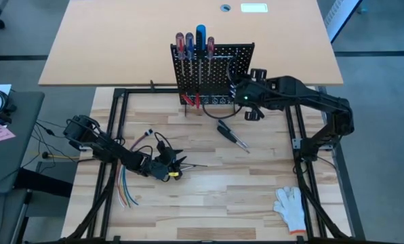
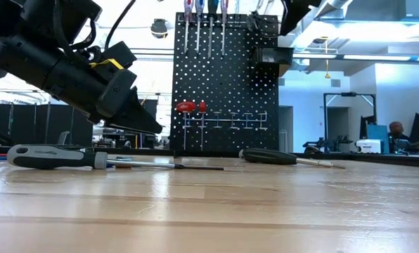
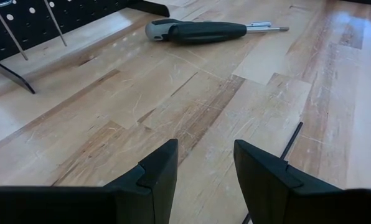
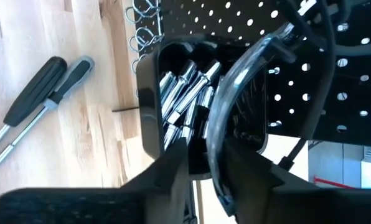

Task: Hang tools onto peg board
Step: Hang the safety glasses on the pegboard, then put the socket into the bin of the pegboard

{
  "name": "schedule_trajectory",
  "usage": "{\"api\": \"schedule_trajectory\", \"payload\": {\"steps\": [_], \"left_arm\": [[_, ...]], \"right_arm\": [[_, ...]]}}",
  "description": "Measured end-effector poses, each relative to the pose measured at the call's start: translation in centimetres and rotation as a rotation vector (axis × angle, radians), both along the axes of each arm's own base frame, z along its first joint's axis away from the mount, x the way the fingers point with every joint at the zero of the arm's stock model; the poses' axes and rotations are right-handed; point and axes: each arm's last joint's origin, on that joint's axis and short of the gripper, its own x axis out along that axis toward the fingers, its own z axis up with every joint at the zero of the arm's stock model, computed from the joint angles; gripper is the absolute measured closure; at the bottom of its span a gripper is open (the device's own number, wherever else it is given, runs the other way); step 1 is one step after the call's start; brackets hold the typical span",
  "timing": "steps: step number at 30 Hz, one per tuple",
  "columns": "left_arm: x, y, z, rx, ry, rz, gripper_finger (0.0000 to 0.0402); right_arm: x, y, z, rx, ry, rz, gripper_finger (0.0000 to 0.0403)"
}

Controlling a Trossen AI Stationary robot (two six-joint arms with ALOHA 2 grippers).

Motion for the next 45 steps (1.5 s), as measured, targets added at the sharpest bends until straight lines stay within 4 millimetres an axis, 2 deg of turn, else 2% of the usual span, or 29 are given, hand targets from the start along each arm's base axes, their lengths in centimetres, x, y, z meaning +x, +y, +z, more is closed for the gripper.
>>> {"api": "schedule_trajectory", "payload": {"steps": [5,10,14,23,29,33,36,41,45], "left_arm": [[0.0,0.0,0.0,0.0,0.0,-0.001,0.0251],[0.0,0.0,0.0,-0.001,0.0,-0.001,0.0251],[0.0,0.0,0.0,-0.001,0.0,-0.001,0.0251],[0.0,0.0,0.0,-0.002,-0.001,-0.003,0.0251],[0.0,0.0,0.0,0.0,0.0,-0.005,0.0251],[0.0,-0.1,0.0,-0.005,0.004,-0.018,0.0251],[0.0,-0.1,0.0,-0.008,0.005,-0.025,0.0251],[0.0,-0.2,0.0,-0.008,0.004,-0.03,0.0251],[0.0,-0.2,0.0,0.008,0.014,-0.039,0.0251]], "right_arm": [[-0.4,1.0,0.4,0.002,0.011,0.031,0.0235],[-1.2,2.2,1.7,0.007,-0.033,0.051,0.0208],[-1.7,2.9,2.4,0.012,-0.066,0.061,0.0203],[-2.7,4.3,2.5,0.011,-0.082,0.01,0.021],[-2.8,7.6,1.7,0.053,-0.109,0.041,0.0216],[-3.2,10.6,-0.6,0.081,-0.087,0.113,0.0216],[-4.0,11.9,-3.2,0.103,-0.109,0.127,0.0216],[-5.5,12.5,-9.6,0.231,-0.196,0.112,0.0216],[-4.5,13.3,-15.6,0.405,-0.381,0.183,0.0216]]}}
